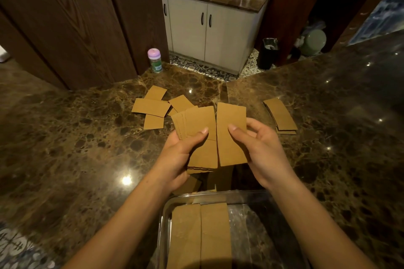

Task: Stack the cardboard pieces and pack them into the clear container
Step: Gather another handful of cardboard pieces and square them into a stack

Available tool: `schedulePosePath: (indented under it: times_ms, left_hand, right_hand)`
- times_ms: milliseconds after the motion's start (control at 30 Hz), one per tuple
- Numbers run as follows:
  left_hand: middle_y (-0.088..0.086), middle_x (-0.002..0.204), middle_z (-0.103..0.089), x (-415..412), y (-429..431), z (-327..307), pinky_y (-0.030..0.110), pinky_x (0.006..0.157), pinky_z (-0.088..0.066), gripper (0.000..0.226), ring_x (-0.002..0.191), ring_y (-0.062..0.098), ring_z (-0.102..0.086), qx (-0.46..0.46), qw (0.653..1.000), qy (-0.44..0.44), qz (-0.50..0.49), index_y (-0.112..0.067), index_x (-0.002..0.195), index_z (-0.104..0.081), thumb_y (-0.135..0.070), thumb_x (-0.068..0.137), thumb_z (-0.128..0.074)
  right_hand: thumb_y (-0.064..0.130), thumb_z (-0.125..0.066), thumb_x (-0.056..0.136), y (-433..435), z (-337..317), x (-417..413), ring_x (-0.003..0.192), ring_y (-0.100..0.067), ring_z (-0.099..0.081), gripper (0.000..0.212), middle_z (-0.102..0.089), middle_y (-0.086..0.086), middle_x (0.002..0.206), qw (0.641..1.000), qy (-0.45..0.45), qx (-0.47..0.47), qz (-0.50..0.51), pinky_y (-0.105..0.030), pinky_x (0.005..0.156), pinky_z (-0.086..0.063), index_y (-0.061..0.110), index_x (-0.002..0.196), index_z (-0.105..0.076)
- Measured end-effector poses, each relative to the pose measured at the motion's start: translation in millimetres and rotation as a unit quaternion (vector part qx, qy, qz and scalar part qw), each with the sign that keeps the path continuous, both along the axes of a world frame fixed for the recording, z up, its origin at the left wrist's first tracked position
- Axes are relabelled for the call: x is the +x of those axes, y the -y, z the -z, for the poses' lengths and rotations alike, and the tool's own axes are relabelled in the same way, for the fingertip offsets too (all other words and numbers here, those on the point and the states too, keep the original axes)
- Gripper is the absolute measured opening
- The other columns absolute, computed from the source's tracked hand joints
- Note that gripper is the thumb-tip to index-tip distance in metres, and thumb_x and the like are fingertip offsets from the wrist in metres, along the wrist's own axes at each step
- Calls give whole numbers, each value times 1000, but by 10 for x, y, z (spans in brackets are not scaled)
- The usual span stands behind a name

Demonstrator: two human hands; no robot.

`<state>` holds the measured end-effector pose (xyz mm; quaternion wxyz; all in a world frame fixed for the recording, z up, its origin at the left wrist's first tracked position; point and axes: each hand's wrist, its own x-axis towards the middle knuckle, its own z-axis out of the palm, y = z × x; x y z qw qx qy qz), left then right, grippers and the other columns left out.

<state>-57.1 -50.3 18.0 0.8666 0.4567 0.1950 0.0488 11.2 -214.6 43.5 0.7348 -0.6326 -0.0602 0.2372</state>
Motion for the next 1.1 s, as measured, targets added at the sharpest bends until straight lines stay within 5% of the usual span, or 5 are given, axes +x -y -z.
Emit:
schedulePosePath:
  times_ms: [300,500,733,933,1100]
  left_hand:
    - [11,106,-78,25,66,0,38,71,-61,33,96,27,-75,28,1000,-2,-8,-14,122,-64,-9,90,-70]
    - [9,112,-78,83,203,-44,40,80,-60,38,101,24,-75,43,997,-60,-10,-23,123,-67,-48,99,-54]
    - [10,89,-79,101,280,-58,29,66,-62,55,81,20,-77,9,999,-45,6,-23,91,-80,-61,96,-42]
    - [12,117,-71,107,140,-38,40,76,-61,51,101,26,-74,-16,999,-26,28,-42,138,-57,-65,92,-49]
    - [17,101,-65,109,64,-62,40,62,-56,58,77,31,-66,-67,992,-20,102,-26,131,-62,-68,95,-45]
  right_hand:
    - [20,-72,97,-15,21,-41,86,-11,-79,18,-81,7,95,981,163,-83,70,-29,73,-64,27,113,-73]
    - [27,-56,104,-106,39,-125,93,0,-59,31,-64,6,99,934,277,-222,43,-14,74,-48,56,96,-64]
    - [30,-46,109,-263,153,-248,102,5,-49,45,-49,12,102,919,284,-266,-64,-5,84,-37,27,154,-47]
    - [39,-75,90,-133,56,-149,109,1,-55,55,-59,17,120,902,324,-250,-139,-25,89,-51,37,142,-58]
    - [65,-88,60,-33,-25,-38,149,1,1,81,-8,22,164,789,434,-329,-283,-39,122,-16,34,124,-48]
